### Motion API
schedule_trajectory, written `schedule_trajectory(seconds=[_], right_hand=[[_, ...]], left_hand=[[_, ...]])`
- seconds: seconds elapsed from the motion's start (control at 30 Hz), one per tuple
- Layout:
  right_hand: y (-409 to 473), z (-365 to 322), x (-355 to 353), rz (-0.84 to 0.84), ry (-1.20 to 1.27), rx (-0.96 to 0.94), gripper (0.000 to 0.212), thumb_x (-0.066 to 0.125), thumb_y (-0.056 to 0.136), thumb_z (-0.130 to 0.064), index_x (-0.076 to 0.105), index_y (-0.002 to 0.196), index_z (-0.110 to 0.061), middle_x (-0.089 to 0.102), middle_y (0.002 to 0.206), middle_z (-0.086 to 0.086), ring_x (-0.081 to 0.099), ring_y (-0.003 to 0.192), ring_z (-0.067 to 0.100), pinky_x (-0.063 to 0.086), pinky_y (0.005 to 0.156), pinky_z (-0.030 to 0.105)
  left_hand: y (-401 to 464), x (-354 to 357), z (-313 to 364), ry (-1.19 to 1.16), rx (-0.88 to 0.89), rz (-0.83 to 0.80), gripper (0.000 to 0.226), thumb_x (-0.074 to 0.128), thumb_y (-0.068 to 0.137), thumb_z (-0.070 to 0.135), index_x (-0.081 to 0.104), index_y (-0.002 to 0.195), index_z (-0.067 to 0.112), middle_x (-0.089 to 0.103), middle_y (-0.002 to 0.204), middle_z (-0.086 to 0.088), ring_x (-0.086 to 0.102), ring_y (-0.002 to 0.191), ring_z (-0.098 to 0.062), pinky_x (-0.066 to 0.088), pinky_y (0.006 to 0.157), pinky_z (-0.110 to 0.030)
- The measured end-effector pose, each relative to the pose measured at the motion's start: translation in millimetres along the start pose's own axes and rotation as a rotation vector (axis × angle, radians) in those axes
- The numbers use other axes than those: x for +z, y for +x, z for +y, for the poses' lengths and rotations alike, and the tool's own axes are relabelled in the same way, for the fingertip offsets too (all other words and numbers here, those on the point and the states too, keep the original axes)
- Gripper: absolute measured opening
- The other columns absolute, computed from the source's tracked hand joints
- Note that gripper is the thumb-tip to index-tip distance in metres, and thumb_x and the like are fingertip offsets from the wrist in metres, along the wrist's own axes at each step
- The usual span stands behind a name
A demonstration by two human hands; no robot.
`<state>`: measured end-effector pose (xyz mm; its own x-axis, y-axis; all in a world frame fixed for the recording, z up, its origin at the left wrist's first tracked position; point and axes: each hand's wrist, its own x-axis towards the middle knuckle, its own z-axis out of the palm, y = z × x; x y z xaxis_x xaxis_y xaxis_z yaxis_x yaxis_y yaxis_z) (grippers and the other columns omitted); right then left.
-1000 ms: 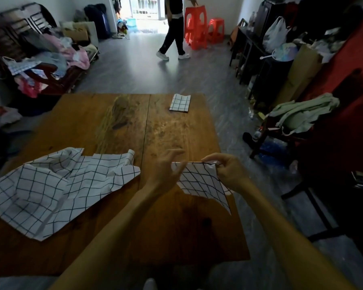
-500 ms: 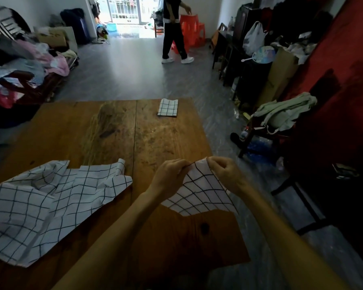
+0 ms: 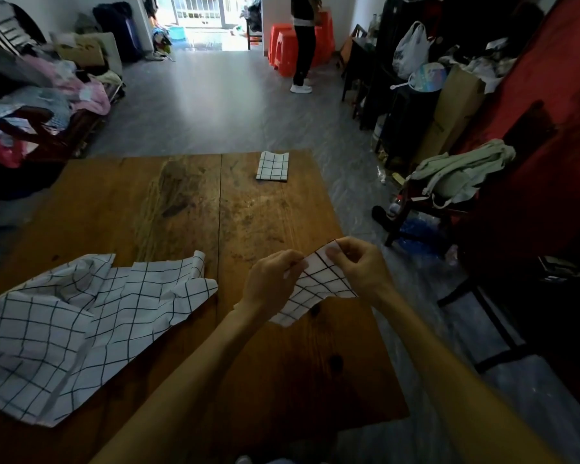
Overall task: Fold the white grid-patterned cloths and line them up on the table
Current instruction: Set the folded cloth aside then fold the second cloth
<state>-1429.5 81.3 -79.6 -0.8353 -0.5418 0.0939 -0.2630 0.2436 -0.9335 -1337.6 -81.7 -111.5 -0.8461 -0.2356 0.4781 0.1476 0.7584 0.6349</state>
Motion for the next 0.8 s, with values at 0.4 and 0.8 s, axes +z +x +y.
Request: schedule_trajectory(seconds=[0.4,0.8], right_hand=[[14,-8,0,0.135,0.069,0.000,0.009,0.061,0.092,-0.025,0.068,0.088,-0.022,0.070,0.084,0.004,0.067,0.083,0.021,0.056,0.073,0.038],[21,-12,-7,0.245,0.012,-0.091,0.010,0.061,0.092,-0.026,0.065,0.084,-0.030,0.066,0.077,-0.004,0.064,0.075,0.010,0.053,0.065,0.026]], left_hand=[[-10,-4,-21,0.159,0.033,-0.004,0.031,0.040,0.098,0.029,0.065,0.095,0.012,0.066,0.073,-0.001,0.061,0.060,-0.014,0.051,0.052,-0.032],[-23,-19,-56,0.236,-0.230,-0.205,0.020,0.049,0.097,0.023,0.067,0.095,0.013,0.068,0.083,-0.001,0.060,0.071,-0.011,0.051,0.065,-0.030]])
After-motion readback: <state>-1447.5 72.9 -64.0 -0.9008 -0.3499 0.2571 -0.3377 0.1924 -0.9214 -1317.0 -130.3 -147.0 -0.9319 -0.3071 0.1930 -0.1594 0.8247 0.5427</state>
